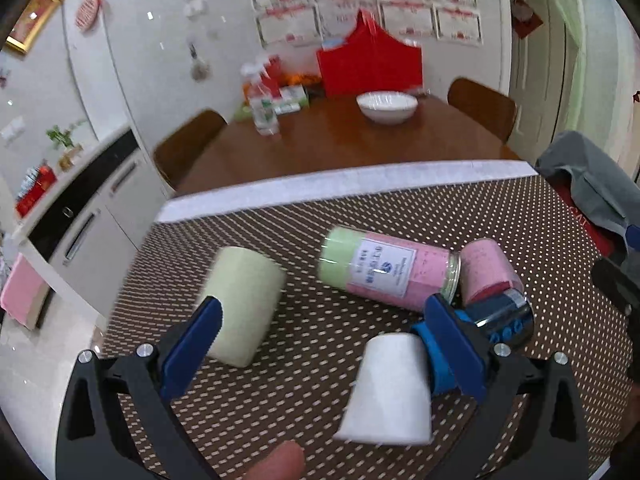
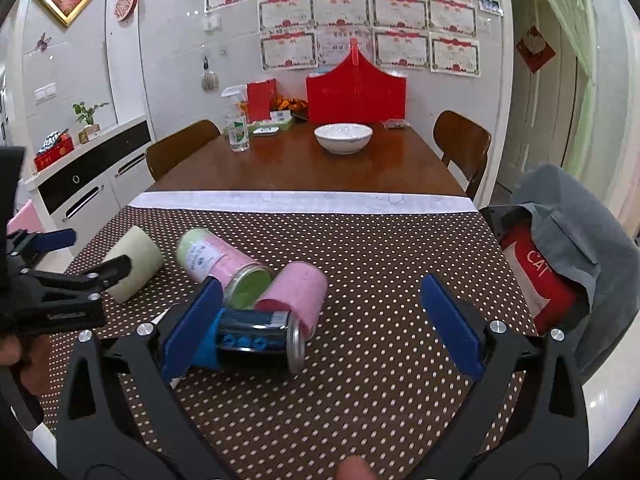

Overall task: Flip cup upside down
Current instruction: 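Reach the left gripper to the lying cookie jar and close on it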

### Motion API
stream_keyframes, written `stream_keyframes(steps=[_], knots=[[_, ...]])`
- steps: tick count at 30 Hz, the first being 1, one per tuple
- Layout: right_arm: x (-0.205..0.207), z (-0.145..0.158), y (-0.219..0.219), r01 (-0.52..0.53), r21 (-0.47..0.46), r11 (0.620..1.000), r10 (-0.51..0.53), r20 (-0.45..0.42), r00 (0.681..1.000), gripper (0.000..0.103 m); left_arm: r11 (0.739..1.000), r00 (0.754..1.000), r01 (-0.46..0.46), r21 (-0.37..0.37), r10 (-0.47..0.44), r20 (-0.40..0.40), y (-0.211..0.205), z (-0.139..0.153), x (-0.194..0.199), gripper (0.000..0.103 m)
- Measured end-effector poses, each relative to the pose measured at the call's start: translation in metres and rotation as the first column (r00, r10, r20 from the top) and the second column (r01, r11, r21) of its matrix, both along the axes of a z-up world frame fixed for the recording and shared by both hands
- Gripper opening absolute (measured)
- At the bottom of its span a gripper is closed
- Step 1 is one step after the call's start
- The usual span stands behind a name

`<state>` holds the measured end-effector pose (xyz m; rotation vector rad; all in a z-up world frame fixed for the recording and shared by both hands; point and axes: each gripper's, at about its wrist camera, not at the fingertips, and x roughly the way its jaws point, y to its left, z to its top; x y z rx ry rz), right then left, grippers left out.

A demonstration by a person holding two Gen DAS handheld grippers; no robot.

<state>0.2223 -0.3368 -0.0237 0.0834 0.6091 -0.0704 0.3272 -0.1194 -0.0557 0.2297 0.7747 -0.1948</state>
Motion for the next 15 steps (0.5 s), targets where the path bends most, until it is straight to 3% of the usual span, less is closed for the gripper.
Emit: stream_keyframes(steps=[5, 10, 15], knots=[[0.021, -0.011, -0.020, 0.008, 0.017, 1.000, -0.007, -0.035, 0.999, 0.097, 1.000, 0.992, -0.022, -0.017, 0.019, -0.127, -0.026, -0.027, 0.044, 0.099], [0.035, -0.018, -0.036, 0.000, 0.039, 0.999, 0.002, -0.053, 0.999, 0.097, 0.996, 0.961, -0.083, -0.016, 0.076, -0.265, -0.040, -0.058, 0.080, 0.099], [0.042, -0.024, -0.044, -0.006, 0.062, 0.998, 0.010, -0.062, 0.998, 0.097, 0.997, 0.966, -0.083, 0.004, 0.081, -0.245, -0.049, -0.057, 0.097, 0.099]])
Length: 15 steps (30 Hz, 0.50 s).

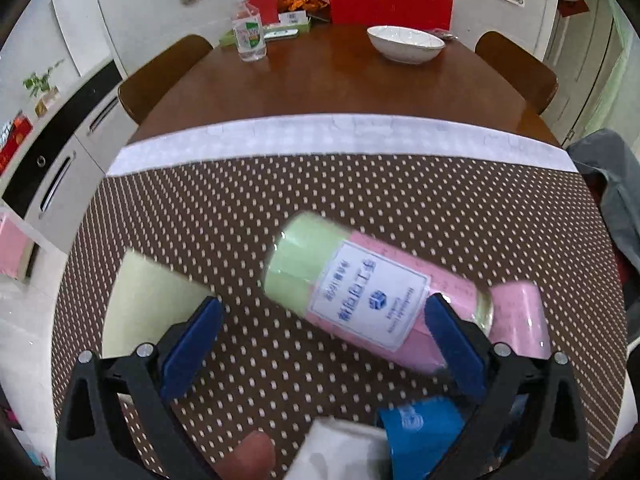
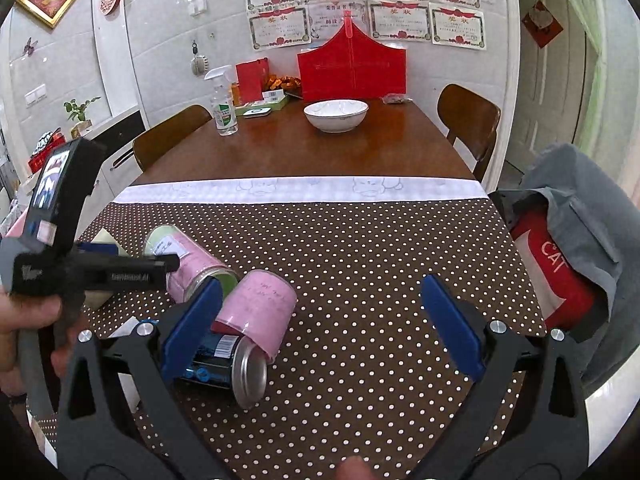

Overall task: Flip cup upside down
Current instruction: 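Reach the left gripper to the lying cookie jar and close on it, then lift the pink-and-green cookie jar up with the left gripper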

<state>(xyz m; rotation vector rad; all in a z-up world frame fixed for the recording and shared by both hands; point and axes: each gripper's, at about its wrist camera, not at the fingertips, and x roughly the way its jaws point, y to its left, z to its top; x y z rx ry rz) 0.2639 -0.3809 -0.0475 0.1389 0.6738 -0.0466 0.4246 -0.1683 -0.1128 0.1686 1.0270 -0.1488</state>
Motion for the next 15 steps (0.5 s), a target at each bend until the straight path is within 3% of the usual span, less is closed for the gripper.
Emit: stream_keyframes(steps=[5, 9, 13, 15], knots=[[0.006, -0.004, -0.004, -0.002, 0.012, 1.000, 0.002, -0.016, 1.000, 0.097, 0.995, 0.996, 0.086, 0.045, -0.087, 0.013, -0.014, 0.003, 0.008, 0.099], [0.006, -0.006, -0.005, 0.001, 0.015, 1.000, -0.001, -0.020, 1.000, 0.097, 0.964, 0.968, 0.238, 0.120, -0.246, 0.056, -0.024, 0.021, 0.003, 0.099], [0.010, -0.006, -0.006, 0.003, 0.016, 1.000, -0.003, -0.025, 1.000, 0.097, 0.878, 0.906, 0.386, 0.282, -0.418, 0.061, -0.030, 0.025, -0.004, 0.099], [0.012, -0.007, -0.006, 0.003, 0.017, 1.000, -0.003, -0.032, 0.999, 0.097, 0.815, 0.862, 0.465, 0.347, -0.506, 0.034, -0.029, 0.021, -0.009, 0.099]])
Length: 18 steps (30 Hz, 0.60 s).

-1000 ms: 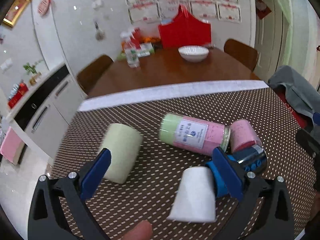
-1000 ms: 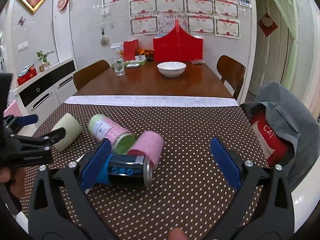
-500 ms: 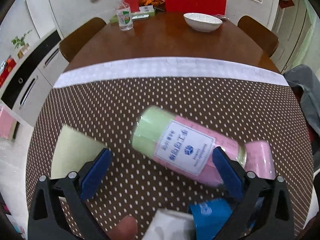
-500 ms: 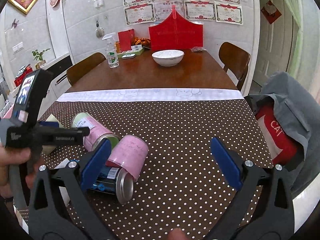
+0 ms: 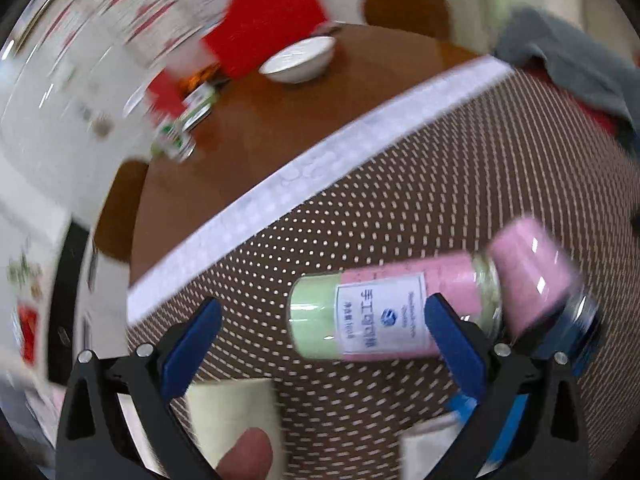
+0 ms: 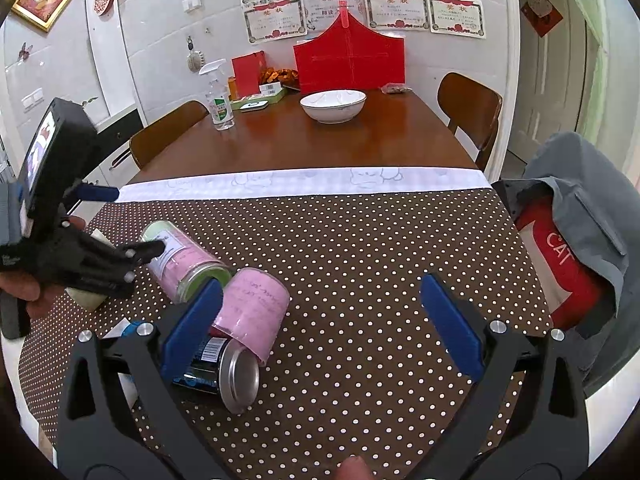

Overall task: Flip cup upside down
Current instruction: 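Lift the pink-and-green cookie jar up with the left gripper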

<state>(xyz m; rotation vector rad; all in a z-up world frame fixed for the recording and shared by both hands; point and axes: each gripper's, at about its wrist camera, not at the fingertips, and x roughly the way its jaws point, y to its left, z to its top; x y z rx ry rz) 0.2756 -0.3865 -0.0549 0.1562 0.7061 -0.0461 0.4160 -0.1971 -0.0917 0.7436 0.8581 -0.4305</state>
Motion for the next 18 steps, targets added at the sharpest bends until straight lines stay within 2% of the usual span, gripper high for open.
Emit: stream_keyframes(steps=[2, 4, 7, 18], knots=[[0.002, -0.001, 0.000, 0.002, 0.001, 1.000, -0.002, -0.006, 1.000, 0.097, 0.992, 0.995, 0.102, 0.070, -0.100, -0.024, 0.001, -0.008, -0.002, 0.099], [0.004, -0.001, 0.001, 0.007, -0.006, 1.000, -0.007, -0.010, 1.000, 0.097, 0.978, 0.984, 0.175, 0.110, -0.169, -0.057, 0.000, -0.014, 0.000, 0.099], [0.009, -0.002, 0.005, 0.011, -0.011, 1.000, -0.012, -0.013, 1.000, 0.097, 0.959, 0.960, 0.264, 0.104, -0.251, -0.128, -0.001, -0.021, 0.010, 0.099], [0.030, -0.015, 0.016, 0.019, -0.014, 1.000, -0.020, -0.067, 0.998, 0.097, 0.869, 0.870, 0.472, 0.146, -0.433, -0.238, -0.024, -0.045, 0.027, 0.099]])
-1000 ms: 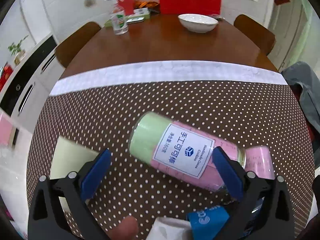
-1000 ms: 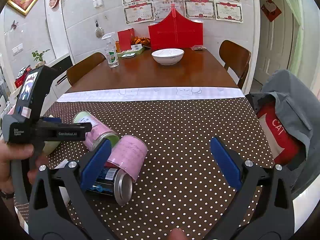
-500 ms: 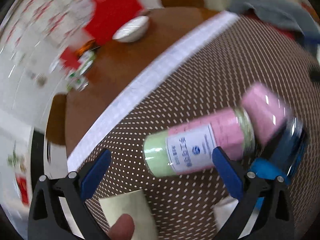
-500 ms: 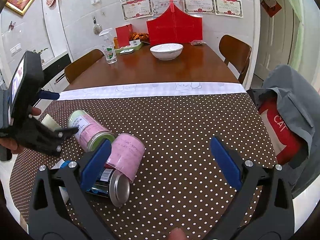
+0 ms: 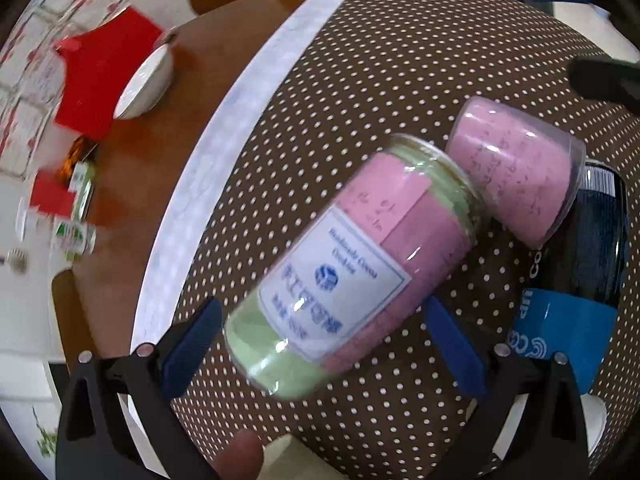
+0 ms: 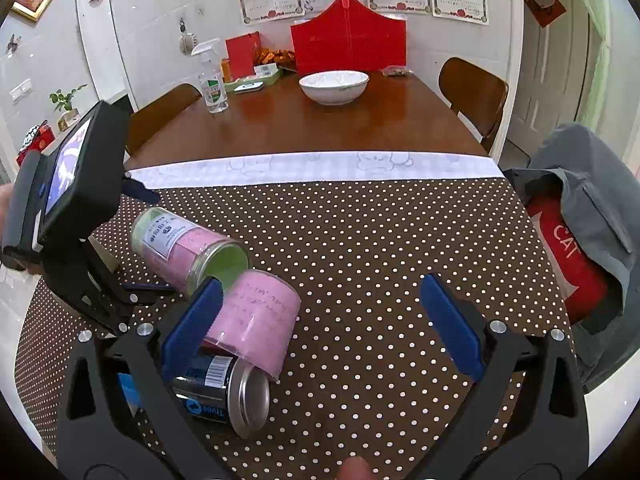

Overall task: Flip cup upside down
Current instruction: 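Lift the pink-and-green cookie jar up with the left gripper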

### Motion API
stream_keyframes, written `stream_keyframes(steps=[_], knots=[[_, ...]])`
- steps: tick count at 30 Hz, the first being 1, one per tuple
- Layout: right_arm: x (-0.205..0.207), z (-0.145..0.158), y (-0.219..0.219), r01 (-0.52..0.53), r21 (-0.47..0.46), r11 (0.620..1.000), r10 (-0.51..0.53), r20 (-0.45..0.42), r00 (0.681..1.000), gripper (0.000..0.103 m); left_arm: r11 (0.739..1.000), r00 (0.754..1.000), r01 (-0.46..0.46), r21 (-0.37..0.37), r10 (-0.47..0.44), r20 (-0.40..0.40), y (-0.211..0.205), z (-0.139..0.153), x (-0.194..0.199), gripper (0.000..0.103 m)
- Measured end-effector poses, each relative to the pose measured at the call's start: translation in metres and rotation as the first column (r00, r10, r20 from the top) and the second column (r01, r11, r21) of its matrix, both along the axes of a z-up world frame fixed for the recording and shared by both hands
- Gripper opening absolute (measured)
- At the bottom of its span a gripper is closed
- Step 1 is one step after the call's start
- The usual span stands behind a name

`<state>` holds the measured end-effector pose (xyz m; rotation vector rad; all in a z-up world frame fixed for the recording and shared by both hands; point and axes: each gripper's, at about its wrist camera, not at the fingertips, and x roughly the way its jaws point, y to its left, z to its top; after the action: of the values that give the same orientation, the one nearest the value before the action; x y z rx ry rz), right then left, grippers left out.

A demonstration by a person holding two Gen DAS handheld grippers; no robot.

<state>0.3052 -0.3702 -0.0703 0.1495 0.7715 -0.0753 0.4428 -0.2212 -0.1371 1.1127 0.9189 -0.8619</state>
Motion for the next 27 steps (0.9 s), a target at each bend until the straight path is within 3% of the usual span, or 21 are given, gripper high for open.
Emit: stream_keyframes(steps=[3, 4, 8, 18, 27], knots=[[0.004, -0.001, -0.001, 0.009, 0.007, 1.000, -0.009, -0.002, 1.000, 0.097, 1.000, 0.999, 0.028, 0.007, -0.028, -0.022, -0.007, -0.005, 0.011, 0.097], [0.005, -0.001, -0.001, 0.012, 0.009, 1.000, -0.012, -0.003, 1.000, 0.097, 0.999, 0.999, 0.032, 0.007, -0.031, -0.035, -0.008, -0.007, 0.012, 0.081], [0.008, -0.005, 0.000, 0.012, 0.008, 1.000, -0.012, -0.014, 1.000, 0.097, 1.000, 1.000, 0.015, -0.014, -0.016, -0.024, -0.011, -0.010, 0.015, 0.081], [0.002, -0.005, 0.004, 0.019, 0.019, 1.000, -0.018, -0.015, 1.000, 0.097, 0.983, 0.986, -0.155, -0.096, 0.159, 0.040, 0.013, -0.008, 0.025, 0.074], [-0.010, 0.012, 0.018, 0.013, 0.012, 1.000, -0.014, 0.017, 1.000, 0.097, 0.949, 0.963, -0.245, -0.199, 0.262, 0.060, 0.051, 0.028, 0.009, 0.073]])
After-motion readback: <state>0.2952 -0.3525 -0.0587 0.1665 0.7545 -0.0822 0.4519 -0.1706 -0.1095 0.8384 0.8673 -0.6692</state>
